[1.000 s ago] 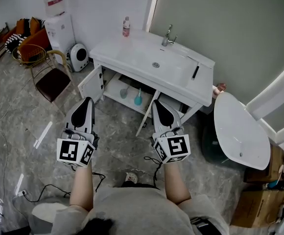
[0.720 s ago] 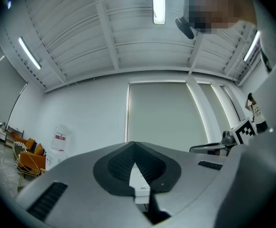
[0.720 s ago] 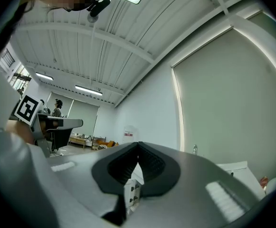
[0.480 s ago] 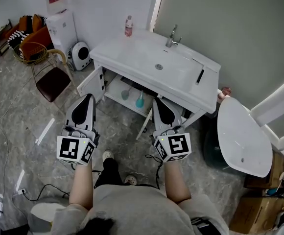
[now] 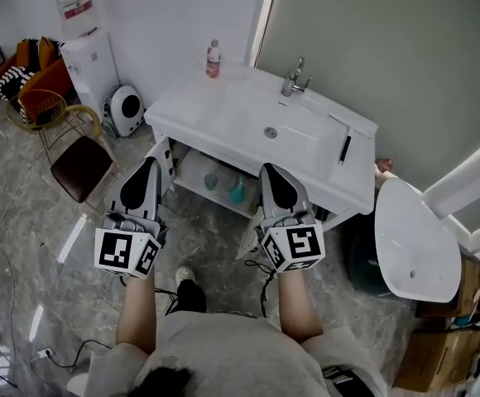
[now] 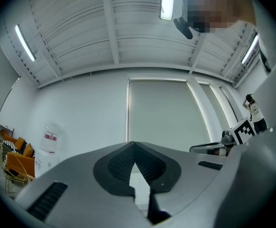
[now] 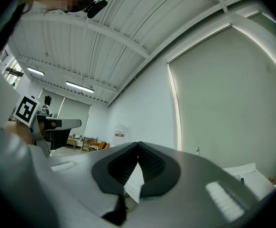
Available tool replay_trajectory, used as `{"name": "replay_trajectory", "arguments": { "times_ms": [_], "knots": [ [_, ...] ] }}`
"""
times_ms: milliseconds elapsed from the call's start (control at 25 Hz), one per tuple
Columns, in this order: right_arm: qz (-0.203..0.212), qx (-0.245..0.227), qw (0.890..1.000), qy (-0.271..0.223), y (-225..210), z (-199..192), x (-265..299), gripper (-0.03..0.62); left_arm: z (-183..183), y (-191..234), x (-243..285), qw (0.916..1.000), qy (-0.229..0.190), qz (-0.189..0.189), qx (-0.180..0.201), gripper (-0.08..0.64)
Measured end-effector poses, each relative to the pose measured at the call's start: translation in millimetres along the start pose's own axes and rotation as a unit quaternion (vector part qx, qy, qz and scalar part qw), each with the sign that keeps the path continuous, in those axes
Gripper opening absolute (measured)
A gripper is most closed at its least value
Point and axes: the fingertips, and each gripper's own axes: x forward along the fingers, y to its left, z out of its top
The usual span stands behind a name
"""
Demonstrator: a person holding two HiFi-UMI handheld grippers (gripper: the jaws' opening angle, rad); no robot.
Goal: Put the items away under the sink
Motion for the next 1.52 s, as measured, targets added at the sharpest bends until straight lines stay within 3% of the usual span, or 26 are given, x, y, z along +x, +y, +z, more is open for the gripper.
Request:
{"name": "replay_trajectory", "arguments": {
  "times_ms": [360, 760, 1200, 1520],
  "knots": [
    [-0.018, 0.006, 1.000, 0.005, 4.7, -17.7, 112.4, 0.011, -11.9, 92.3, 76.9, 0.9998, 0.004, -0.020, -0.001, -0.002],
    [-0.045, 0.004, 0.999, 0.004, 13.6, -35.0, 193.5, 0.011, -28.5, 171.2, 125.7, 0.9992, 0.007, -0.039, -0.004, -0.002],
    [-0.069, 0.000, 0.997, 0.020, -16.3, -57.6, 238.4, 0.011, -66.0, 197.1, 172.1, 0.9980, 0.025, -0.054, -0.024, -0.002],
    [-0.049, -0.002, 0.999, 0.003, -48.6, -59.1, 314.3, 0.011, -71.4, 233.1, 234.9, 0.9993, 0.012, -0.034, -0.014, -0.002]
  ]
}}
